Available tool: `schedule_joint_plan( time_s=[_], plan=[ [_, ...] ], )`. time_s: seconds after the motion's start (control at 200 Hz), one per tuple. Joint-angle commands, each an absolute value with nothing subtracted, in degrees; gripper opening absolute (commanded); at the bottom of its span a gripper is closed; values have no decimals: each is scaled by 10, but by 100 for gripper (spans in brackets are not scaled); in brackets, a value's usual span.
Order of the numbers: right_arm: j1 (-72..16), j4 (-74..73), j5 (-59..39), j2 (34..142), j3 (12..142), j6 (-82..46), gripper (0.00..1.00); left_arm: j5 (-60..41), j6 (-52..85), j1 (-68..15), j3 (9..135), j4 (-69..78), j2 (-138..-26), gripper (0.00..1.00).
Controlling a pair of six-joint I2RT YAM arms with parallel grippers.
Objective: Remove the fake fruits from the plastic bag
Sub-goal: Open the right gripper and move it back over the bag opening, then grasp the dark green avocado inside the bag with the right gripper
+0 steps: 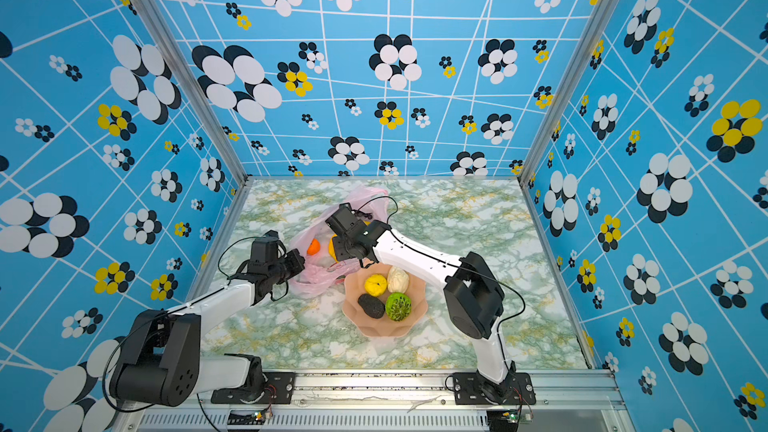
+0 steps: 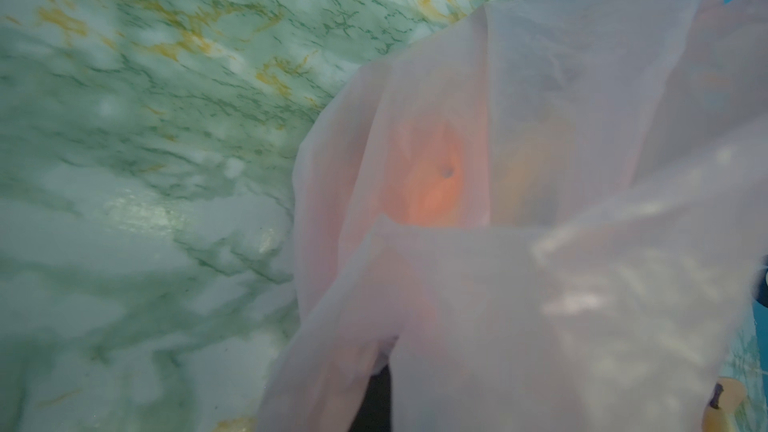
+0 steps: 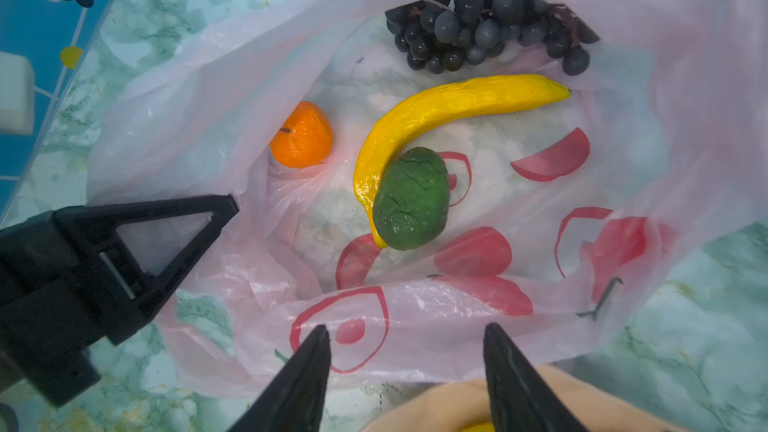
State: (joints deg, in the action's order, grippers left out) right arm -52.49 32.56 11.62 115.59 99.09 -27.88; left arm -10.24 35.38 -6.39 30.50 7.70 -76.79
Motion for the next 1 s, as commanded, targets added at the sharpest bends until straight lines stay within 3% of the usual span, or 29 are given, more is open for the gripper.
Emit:
schedule_joint_plan(
  time_s=[0.0, 0.26, 0.995],
  plan=[
    [-527, 341, 109, 1198, 1036, -270, 61, -94, 350, -66, 322, 64, -760, 0],
    [-514, 364, 113, 1284, 1118, -276, 63, -102, 344, -66, 323, 76, -773, 0],
    [-493, 381, 113, 1375, 1170, -261, 69, -113, 344, -69, 325, 72, -762, 0]
  ],
)
